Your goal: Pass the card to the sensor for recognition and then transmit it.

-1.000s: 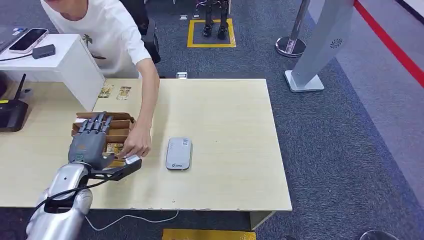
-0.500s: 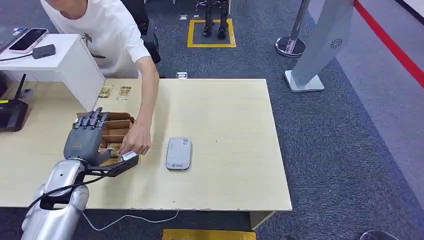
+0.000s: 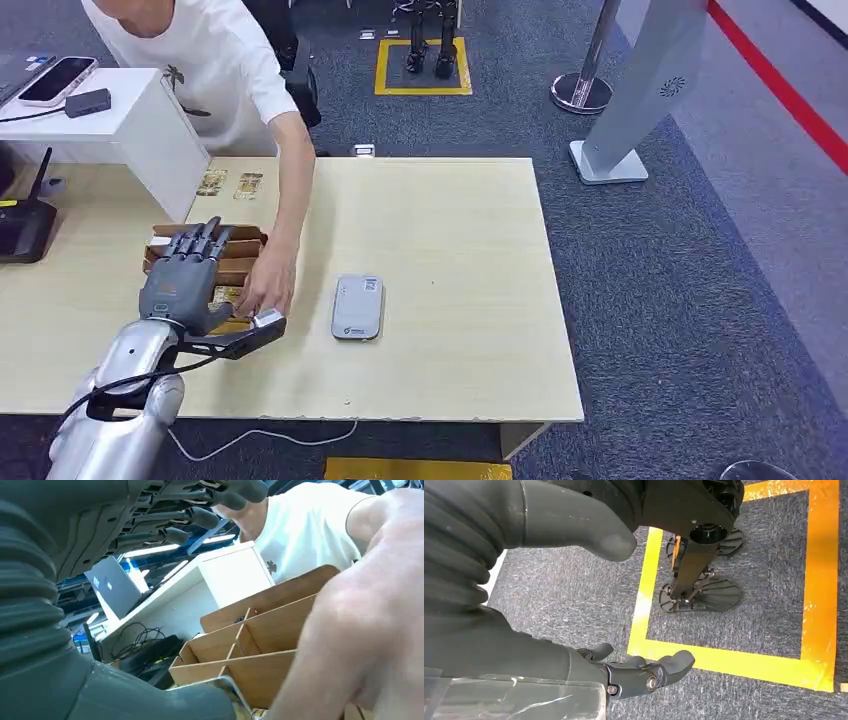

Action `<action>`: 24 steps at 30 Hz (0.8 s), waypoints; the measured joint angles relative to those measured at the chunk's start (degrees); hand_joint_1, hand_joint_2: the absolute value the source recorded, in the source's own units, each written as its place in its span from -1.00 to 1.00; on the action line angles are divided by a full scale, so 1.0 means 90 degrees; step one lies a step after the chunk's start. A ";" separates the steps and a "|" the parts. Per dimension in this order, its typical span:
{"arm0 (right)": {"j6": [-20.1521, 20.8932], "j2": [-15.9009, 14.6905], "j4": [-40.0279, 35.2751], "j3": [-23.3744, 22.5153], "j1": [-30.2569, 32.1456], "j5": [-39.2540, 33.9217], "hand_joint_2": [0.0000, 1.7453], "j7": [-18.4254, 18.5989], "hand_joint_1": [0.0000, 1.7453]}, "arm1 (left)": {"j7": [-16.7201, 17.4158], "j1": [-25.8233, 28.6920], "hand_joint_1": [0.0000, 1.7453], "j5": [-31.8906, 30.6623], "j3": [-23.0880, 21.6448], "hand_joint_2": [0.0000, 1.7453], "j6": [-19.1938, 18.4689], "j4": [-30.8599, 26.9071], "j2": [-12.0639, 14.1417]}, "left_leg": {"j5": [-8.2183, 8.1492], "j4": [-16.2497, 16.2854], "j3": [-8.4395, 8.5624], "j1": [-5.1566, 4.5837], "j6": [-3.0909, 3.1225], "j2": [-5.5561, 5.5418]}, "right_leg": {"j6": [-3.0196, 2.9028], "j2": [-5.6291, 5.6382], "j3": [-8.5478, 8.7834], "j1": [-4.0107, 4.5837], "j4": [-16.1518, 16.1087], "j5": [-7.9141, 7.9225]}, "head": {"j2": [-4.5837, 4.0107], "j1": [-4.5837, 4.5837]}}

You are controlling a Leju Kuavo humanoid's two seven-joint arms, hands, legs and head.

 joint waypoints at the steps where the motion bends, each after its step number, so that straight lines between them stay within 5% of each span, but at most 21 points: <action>1: 0.0000 0.0000 0.0000 0.0000 0.0001 0.0000 1.00 0.0000 -1.00 | 0.0000 0.0001 -1.00 0.0002 -0.0005 1.00 0.0000 0.0000 0.0002 | 0.0000 0.0000 0.0000 0.0000 0.0000 0.0000 | 0.0000 0.0000 0.0000 0.0000 0.0000 0.0000 | 0.0000 0.0000; 14: 0.0000 0.0000 0.0000 -0.0002 0.0004 -0.0010 1.00 -0.0002 -1.00 | -0.0012 0.0116 -1.00 0.0078 -0.0182 1.00 -0.0044 -0.0007 0.0080 | 0.0000 0.0000 0.0000 0.0000 0.0000 0.0000 | 0.0000 -0.0001 0.0000 0.0000 0.0000 0.0000 | 0.0000 0.0000; 24: 0.0000 0.0000 0.0000 -0.0075 0.0069 -0.0131 1.00 -0.0039 -1.00 | 0.0156 0.0652 -1.00 0.0233 -0.0724 1.00 0.0012 -0.0644 0.0083 | -0.0002 0.0000 -0.0002 -0.0001 0.0001 0.0000 | 0.0000 0.0000 0.0000 -0.0001 -0.0001 0.0000 | 0.0000 0.0002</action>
